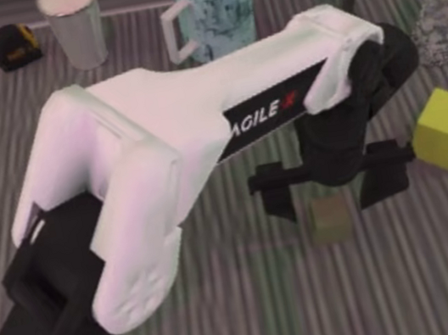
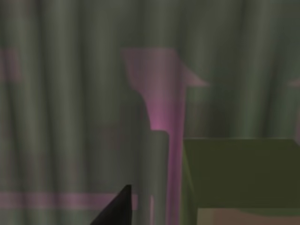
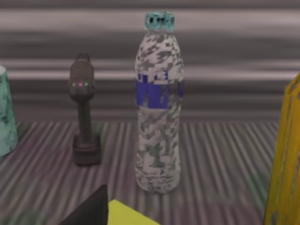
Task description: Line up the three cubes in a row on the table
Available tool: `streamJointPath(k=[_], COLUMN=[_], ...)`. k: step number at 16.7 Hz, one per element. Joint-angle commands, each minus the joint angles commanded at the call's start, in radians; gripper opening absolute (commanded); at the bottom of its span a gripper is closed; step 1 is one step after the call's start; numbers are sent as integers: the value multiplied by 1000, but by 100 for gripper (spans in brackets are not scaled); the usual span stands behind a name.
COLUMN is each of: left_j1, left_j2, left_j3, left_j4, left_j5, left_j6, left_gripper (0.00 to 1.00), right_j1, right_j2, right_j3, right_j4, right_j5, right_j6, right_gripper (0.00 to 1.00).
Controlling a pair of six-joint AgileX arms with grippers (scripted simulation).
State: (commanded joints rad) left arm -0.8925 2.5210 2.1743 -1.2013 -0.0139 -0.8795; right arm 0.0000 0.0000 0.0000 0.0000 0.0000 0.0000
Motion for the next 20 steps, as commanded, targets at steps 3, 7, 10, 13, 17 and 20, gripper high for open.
streamJointPath(k=[3,7,10,13,17,20], left_j1=[0,3,5,12,18,19], left_j2=[0,0,4,9,6,5], left_j3=[0,0,42,168,284,287], left_j4=[0,0,-42,-163,-279,-282], left_j5=[0,0,-1,-1,0,0], left_j6=[0,0,-3,-6,-4,-4], left_gripper=[100,100,100,100,100,100], right_j1=[0,0,0,0,0,0], right_j2=[0,0,0,0,0,0], right_j3=[0,0,0,0,0,0], right_j4=[0,0,0,0,0,0], right_j5=[0,0,0,0,0,0], right_j6=[0,0,0,0,0,0], right_gripper=[100,100,100,100,100,100])
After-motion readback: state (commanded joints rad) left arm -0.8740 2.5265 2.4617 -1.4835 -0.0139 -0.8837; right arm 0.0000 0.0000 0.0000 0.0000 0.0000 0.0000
